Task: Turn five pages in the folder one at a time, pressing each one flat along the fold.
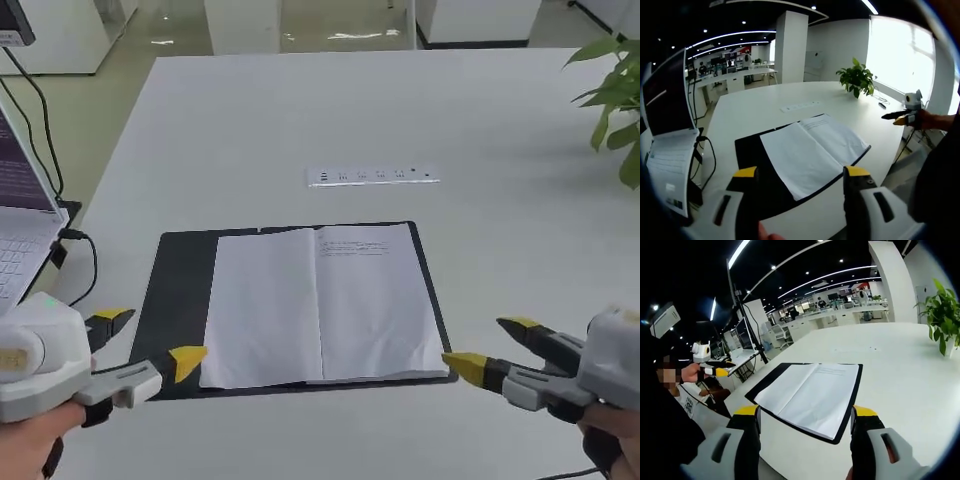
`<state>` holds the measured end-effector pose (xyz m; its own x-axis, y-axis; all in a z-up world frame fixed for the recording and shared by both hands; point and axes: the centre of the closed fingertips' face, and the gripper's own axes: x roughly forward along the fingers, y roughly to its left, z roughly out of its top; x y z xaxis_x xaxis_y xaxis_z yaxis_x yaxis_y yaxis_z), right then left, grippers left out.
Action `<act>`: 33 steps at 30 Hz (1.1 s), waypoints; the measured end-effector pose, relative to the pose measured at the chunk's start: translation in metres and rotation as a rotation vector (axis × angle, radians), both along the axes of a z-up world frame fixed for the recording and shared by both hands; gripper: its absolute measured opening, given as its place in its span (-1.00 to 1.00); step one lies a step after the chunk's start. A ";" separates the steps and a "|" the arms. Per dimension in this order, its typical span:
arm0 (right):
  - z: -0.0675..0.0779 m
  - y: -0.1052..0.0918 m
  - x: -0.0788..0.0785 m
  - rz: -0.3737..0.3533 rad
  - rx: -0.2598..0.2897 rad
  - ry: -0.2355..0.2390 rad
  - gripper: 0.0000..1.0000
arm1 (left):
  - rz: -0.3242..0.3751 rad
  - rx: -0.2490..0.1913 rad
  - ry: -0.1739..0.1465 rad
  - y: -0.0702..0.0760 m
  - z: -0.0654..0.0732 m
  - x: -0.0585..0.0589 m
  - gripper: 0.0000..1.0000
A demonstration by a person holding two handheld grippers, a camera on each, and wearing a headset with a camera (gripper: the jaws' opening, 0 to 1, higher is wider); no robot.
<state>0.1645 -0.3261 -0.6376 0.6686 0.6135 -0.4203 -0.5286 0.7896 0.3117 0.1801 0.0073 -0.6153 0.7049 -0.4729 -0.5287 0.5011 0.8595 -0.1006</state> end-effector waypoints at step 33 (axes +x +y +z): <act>-0.017 -0.024 -0.003 -0.028 -0.020 0.029 0.42 | -0.223 -0.006 0.014 -0.106 -0.008 0.032 0.33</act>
<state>0.1620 -0.3504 -0.6547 0.6727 0.5861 -0.4516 -0.4974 0.8101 0.3104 0.2117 -0.0990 -0.6230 0.5750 -0.6195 -0.5344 0.6775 0.7267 -0.1133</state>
